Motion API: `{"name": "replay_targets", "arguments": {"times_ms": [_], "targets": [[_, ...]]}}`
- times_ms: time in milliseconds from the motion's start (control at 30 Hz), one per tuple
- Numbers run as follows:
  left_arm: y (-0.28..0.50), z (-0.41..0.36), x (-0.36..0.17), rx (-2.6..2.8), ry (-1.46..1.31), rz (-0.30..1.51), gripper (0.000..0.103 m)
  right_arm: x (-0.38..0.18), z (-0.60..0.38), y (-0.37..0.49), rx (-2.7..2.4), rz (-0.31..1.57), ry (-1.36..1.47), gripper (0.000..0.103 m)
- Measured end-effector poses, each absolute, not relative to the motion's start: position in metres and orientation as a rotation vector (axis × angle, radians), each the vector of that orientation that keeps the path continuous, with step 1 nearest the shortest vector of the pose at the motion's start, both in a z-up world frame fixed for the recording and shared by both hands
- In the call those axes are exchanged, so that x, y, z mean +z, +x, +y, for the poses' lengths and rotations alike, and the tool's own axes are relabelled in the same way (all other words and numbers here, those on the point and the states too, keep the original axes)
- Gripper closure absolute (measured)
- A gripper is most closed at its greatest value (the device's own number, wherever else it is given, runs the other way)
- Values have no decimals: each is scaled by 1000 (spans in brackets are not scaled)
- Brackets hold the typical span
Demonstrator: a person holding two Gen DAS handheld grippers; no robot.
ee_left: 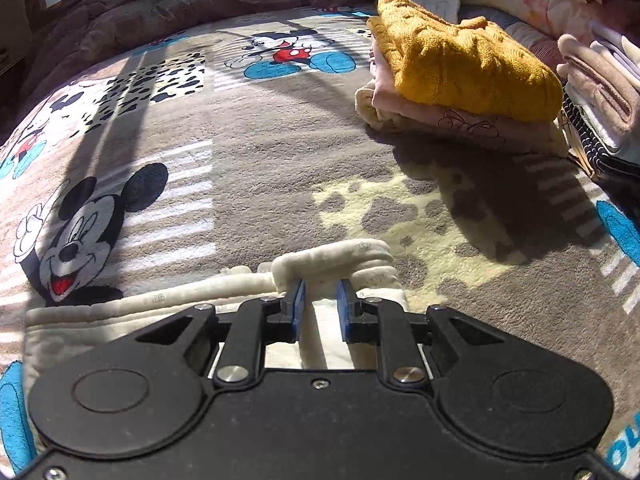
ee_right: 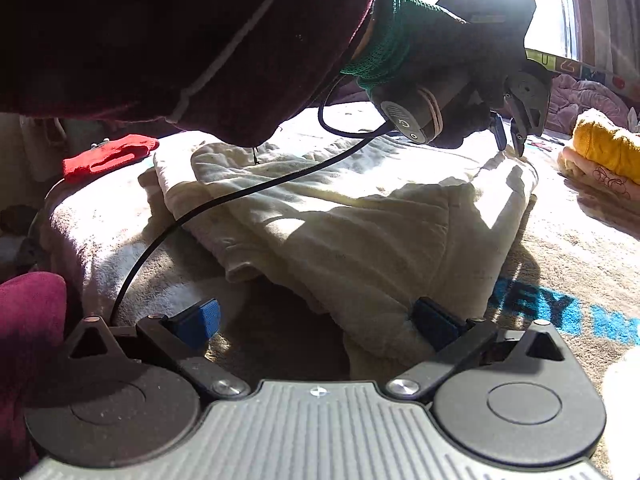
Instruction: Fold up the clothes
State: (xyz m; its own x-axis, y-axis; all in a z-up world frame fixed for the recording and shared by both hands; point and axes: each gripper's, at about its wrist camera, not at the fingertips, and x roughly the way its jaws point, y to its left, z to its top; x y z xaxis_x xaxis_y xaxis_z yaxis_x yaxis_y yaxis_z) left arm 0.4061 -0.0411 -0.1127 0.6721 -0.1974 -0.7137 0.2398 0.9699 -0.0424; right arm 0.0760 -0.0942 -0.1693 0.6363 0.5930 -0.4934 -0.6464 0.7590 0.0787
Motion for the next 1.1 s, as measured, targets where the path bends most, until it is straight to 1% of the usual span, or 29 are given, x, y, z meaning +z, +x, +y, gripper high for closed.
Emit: {"name": "replay_targets", "arguments": {"times_ms": [200,267,367,400,433,467,567,633,700,733,900,1000,1067,1100], "targets": [[425,-33,-146,-199,-5,885,87,-172,-94,79,724,525,-121,0],[424,-34,-139,-197,-17,896,87,-174,-93,78,726,518,-132,0],[406,-36,-121,-182,5,858,86,-172,-95,74,720,493,-117,0],[396,-32,-114,-178,-13,838,78,-171,-95,72,716,480,-111,0],[385,-27,-108,-175,-27,815,70,-169,-96,70,711,466,-108,0],[371,-20,-101,-169,-38,790,67,-168,-97,67,707,452,-106,1],[324,9,-81,-166,-102,719,65,-162,-99,59,704,408,-101,1],[293,31,-71,-142,-148,679,59,-158,-100,52,712,378,-101,2],[256,57,-63,-107,-209,638,58,-152,-101,41,737,340,-114,5],[236,71,-61,-86,-250,617,56,-148,-101,35,749,320,-120,6],[132,135,-72,44,-461,532,53,-127,-123,26,755,253,-24,9],[93,154,-88,112,-540,528,53,-121,-138,35,704,253,24,18],[73,165,-102,140,-592,540,53,-119,-147,46,670,267,59,27],[67,169,-109,144,-620,549,53,-119,-152,53,658,274,78,30]]}}
